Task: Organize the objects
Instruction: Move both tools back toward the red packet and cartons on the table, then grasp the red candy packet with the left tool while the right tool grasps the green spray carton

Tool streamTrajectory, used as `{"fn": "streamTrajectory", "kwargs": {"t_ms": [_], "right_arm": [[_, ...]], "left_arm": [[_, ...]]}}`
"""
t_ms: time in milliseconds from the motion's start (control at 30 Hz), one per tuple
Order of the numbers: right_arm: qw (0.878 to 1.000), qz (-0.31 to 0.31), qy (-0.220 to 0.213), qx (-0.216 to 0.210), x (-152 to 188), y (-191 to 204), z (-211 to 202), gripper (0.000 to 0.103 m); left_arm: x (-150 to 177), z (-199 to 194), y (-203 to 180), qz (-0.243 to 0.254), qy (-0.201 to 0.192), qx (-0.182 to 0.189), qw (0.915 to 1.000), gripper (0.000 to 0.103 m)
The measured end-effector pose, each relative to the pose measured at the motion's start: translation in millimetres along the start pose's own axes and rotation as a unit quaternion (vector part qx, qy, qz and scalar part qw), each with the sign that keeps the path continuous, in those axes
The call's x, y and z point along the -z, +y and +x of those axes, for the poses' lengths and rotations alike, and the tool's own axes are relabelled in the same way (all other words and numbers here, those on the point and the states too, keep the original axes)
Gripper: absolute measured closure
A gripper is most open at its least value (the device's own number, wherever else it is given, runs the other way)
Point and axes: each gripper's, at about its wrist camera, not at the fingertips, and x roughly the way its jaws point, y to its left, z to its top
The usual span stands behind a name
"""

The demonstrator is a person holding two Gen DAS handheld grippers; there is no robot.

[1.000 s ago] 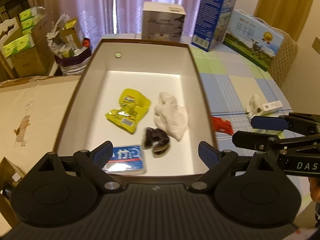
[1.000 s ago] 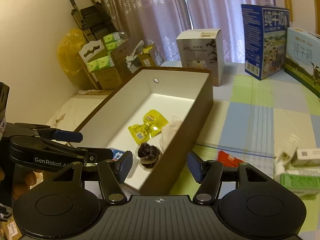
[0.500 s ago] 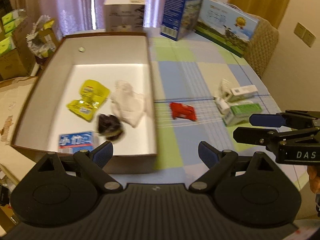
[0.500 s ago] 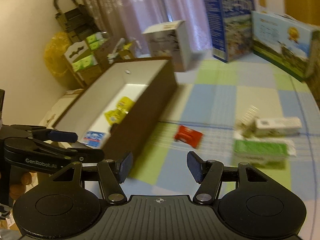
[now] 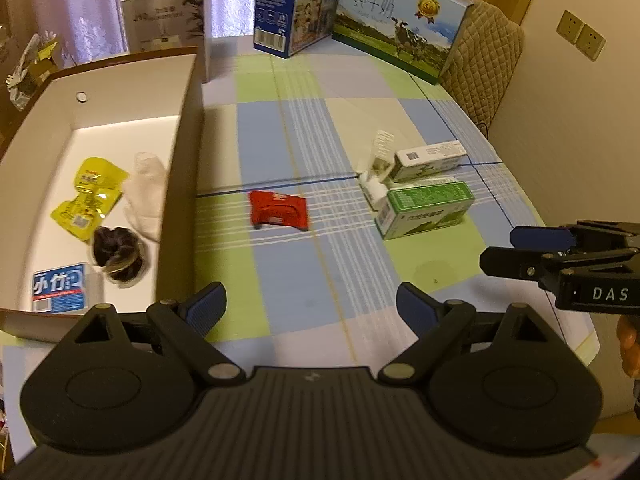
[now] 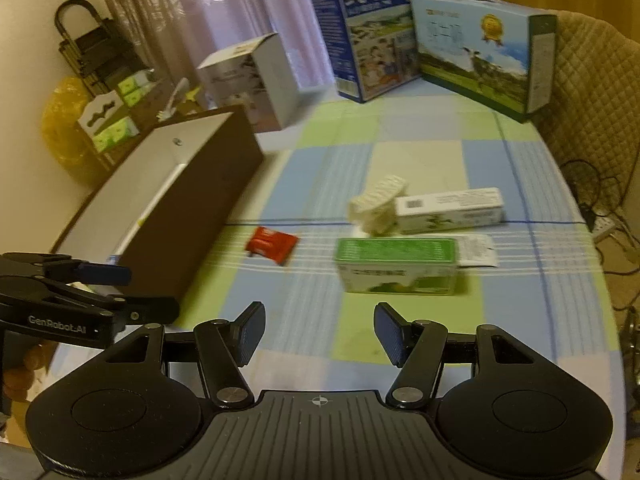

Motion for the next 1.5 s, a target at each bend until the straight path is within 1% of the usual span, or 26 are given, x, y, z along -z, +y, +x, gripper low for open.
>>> {"fn": "streamTrajectory", "kwargs": {"t_ms": [200,333,533,667,800,867,967,1100,1200,1300,1367,1500], "right_arm": [[1.0,-0.004,0.004,0.027,0.1,-31.2,7.5,0.045],[0.999,-0.015,-0.001,0.029,-5.4,-51.0,16.9,0.045],[0.998,-0.05,-0.005,0.031,-20.9,-71.3,35.3,0.045],[0.998,-0.058,-0.012,0.012,-34.9,-80.8,51.2,0.045],[0.998,-0.047,-0.013,-0.03,-47.9,-93.6,70.3,0.045],[0.998,-0.044,-0.008,-0.043,-53.2,-98.5,79.4,0.045],[0.996,-0.05,0.005,-0.074,-55.8,-103.8,90.6,0.045],[0.993,-0.07,0.034,-0.091,-52.5,-100.8,95.6,0.045],[0.988,-0.103,0.06,-0.097,-44.2,-89.4,90.5,0.045],[0.983,-0.144,0.074,-0.084,-32.5,-73.7,86.1,0.045],[0.981,-0.172,0.068,-0.062,-26.7,-63.1,85.3,0.045],[0.969,-0.229,0.081,-0.053,-17.1,-43.9,90.0,0.045]], "left_arm": [[-2.6,20.1,-14.9,-0.007,0.011,-0.007,0.9999,0.014],[-3.1,32.5,-17.2,-0.017,0.018,-0.016,0.9996,0.014],[-7.4,53.9,-18.1,-0.03,0.024,-0.035,0.9986,0.014],[-10.6,64.4,-17.1,-0.037,0.03,-0.041,0.998,0.014],[-14.8,73.2,-15.2,-0.04,0.038,-0.049,0.9972,0.014],[-16.7,76.2,-13.4,-0.04,0.041,-0.052,0.997,0.014],[-18.7,79.2,-11.2,-0.041,0.044,-0.054,0.9967,0.014],[-19.8,83.7,-9.0,-0.041,0.049,-0.054,0.9965,0.014],[-20.4,86.7,-7.5,-0.041,0.052,-0.054,0.9963,0.014],[-20.0,89.5,-5.2,-0.042,0.055,-0.054,0.9962,0.014],[-20.1,91.3,-4.3,-0.041,0.056,-0.053,0.9961,0.014],[-20.9,93.8,-4.0,-0.039,0.058,-0.052,0.9962,0.014]]}}
